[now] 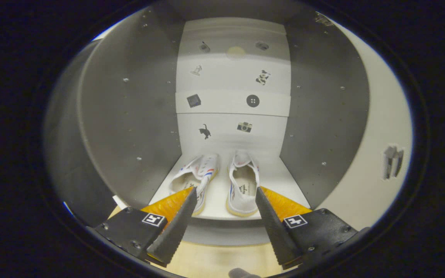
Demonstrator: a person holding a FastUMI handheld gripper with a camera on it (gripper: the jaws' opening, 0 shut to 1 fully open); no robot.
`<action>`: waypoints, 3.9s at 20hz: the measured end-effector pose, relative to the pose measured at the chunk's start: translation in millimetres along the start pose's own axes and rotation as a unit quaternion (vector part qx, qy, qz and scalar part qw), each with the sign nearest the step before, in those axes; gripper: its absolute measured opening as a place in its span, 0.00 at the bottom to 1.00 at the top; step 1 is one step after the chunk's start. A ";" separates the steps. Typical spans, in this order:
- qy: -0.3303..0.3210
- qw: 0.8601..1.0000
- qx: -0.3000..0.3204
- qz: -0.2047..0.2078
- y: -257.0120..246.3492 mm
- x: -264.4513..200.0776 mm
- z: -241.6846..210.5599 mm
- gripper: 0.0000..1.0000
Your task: Open the shoe cabinet door, grab the shoes and put them into the shoe cabinet, then close the shoe cabinet door.
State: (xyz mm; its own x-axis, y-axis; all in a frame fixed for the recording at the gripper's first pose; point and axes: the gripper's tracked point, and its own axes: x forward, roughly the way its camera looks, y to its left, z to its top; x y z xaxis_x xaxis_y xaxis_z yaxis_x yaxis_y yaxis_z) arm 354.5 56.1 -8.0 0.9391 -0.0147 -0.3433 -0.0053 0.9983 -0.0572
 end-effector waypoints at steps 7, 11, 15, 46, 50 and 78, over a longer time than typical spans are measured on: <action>-0.031 0.999 -0.012 0.015 11.4 -124.6 -29.1 0.97; -0.077 0.997 -0.013 0.029 12.1 -208.9 -32.2 0.97; -0.096 0.995 0.002 0.037 -0.9 -285.8 -42.2 1.00; -0.124 0.991 0.037 0.021 -315.5 -326.9 -46.3 1.00; -0.120 0.990 0.024 0.067 -296.2 -313.8 -46.8 1.00; -0.117 0.993 0.011 0.024 -128.2 -311.6 -42.7 0.93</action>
State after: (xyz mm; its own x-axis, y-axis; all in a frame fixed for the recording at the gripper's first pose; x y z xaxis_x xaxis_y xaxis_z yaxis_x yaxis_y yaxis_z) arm 47.8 -69.7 66.3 0.9921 0.0441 -0.1175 -0.0474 0.9986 -0.0253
